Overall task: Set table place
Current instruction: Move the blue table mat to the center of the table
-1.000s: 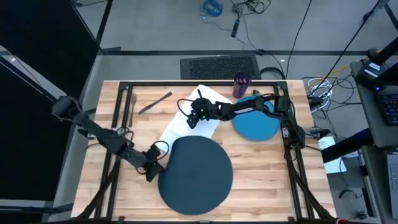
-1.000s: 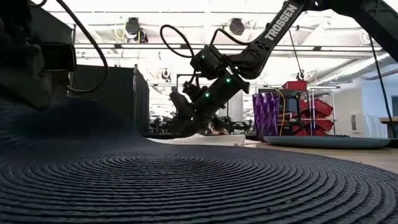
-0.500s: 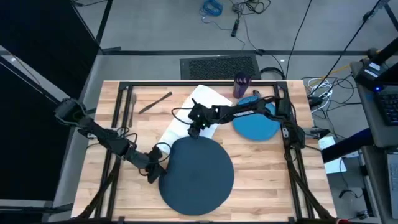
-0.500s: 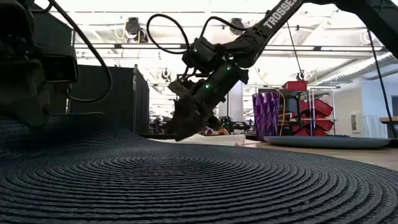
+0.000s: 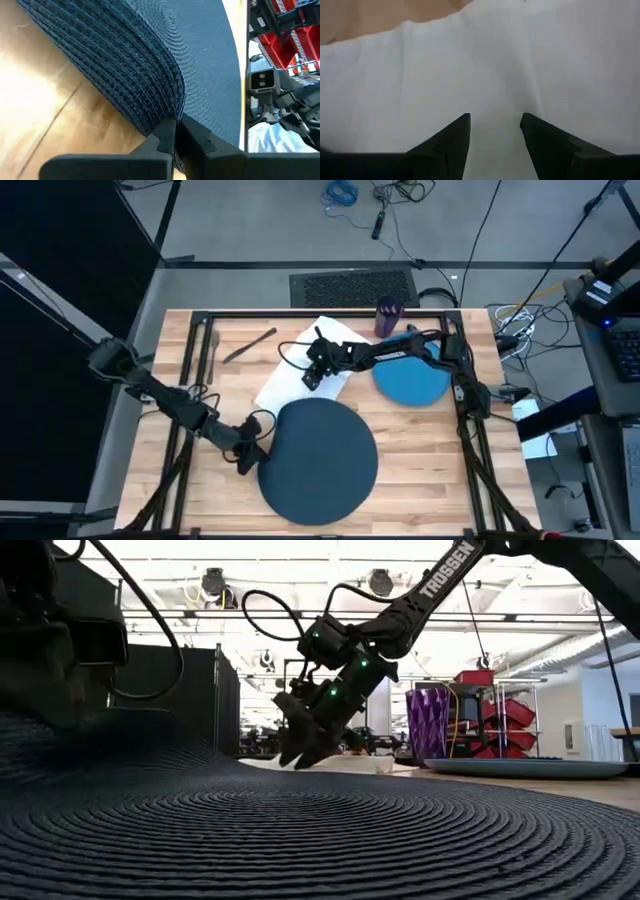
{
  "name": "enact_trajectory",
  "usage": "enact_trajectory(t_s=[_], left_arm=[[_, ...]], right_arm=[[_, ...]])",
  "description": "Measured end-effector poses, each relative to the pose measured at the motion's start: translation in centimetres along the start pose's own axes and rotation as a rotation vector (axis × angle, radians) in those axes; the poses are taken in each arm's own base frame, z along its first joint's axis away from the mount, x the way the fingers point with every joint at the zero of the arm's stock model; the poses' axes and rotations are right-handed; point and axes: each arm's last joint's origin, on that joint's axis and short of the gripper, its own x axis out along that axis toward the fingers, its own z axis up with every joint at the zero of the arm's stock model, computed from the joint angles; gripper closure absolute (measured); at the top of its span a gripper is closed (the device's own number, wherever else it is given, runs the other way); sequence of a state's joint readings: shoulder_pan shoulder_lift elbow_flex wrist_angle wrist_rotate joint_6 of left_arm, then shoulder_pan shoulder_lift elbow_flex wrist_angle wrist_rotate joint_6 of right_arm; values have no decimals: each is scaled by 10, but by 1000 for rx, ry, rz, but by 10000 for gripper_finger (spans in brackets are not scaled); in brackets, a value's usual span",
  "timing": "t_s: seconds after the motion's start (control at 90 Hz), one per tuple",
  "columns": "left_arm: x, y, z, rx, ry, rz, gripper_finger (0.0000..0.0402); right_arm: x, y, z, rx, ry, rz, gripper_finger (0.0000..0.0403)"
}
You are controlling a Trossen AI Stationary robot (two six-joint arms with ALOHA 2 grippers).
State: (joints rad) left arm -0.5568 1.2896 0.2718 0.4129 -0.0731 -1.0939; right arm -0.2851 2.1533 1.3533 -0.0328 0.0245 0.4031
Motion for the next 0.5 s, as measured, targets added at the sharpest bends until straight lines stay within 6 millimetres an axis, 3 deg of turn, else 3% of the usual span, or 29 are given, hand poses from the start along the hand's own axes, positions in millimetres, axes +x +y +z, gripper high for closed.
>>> enact_trajectory(t_s=[0.344,0.5], left_arm=[[1,-13,4,-1,44,-65,402],[1,-12,4,0,45,-62,402]], right_arm=[[1,0,1,26,-20,-16,234],[-10,13,2,-18,-23,24,234]])
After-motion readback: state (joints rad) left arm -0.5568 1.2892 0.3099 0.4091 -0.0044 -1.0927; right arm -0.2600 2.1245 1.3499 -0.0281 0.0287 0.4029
